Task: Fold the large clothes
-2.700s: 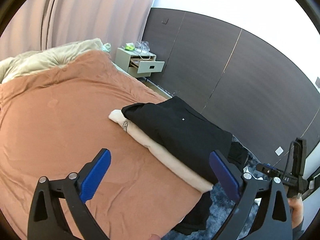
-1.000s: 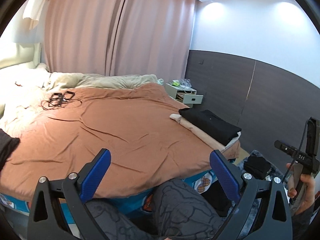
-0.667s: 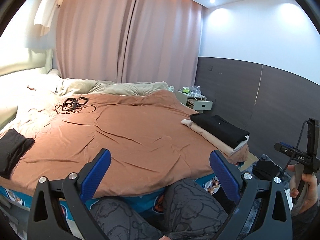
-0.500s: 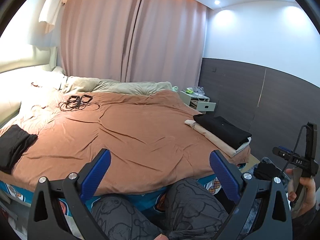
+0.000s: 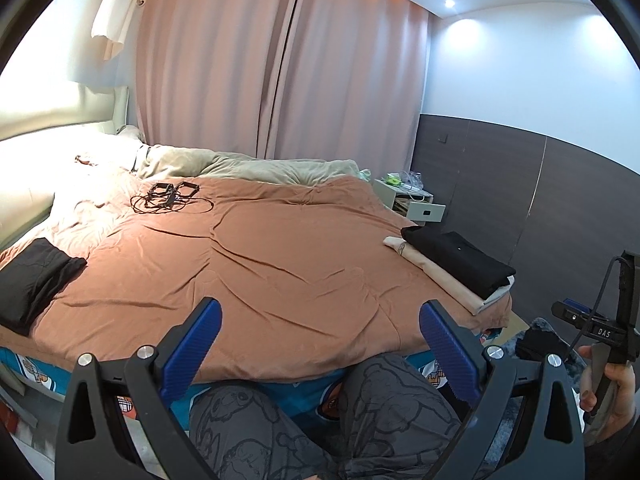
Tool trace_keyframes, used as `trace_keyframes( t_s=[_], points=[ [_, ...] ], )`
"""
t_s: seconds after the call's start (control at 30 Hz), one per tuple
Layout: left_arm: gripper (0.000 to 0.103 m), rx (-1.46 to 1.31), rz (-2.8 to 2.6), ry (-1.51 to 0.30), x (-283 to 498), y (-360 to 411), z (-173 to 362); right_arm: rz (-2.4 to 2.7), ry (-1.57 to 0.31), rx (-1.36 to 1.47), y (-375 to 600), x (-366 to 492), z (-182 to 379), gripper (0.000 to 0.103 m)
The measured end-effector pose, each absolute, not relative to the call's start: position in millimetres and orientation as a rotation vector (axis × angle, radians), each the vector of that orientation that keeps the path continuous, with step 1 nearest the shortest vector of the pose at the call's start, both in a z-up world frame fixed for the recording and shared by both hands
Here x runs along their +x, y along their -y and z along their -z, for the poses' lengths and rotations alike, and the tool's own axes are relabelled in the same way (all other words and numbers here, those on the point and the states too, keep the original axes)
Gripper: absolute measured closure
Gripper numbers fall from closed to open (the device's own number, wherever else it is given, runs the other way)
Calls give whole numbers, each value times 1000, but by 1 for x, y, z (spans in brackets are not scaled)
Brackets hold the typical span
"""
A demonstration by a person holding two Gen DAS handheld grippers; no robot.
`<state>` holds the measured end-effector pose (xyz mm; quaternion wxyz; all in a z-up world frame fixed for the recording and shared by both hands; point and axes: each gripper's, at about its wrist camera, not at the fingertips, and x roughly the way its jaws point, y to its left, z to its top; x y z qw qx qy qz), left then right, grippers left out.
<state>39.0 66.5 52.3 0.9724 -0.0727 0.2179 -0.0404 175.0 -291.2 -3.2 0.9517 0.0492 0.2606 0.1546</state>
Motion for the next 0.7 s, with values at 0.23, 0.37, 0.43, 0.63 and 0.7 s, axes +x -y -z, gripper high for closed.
trace_keyframes(
  t_s=[0.23,0.37,0.43,0.63,0.7],
  points=[
    [2,-150,81,-440,38,-68,-53,-313,-536,103,290,175,5,0],
    [2,-158,80,-445,38,-70,-53,-312,-536,103,290,174,5,0],
    [2,-162,78,-448,39,-72,-53,-313,-535,103,290,174,5,0],
    [2,-168,73,-448,39,-74,-53,-311,-535,101,289,174,5,0],
    [2,-167,72,-448,39,-73,-53,-310,-534,95,289,173,5,0]
  ],
)
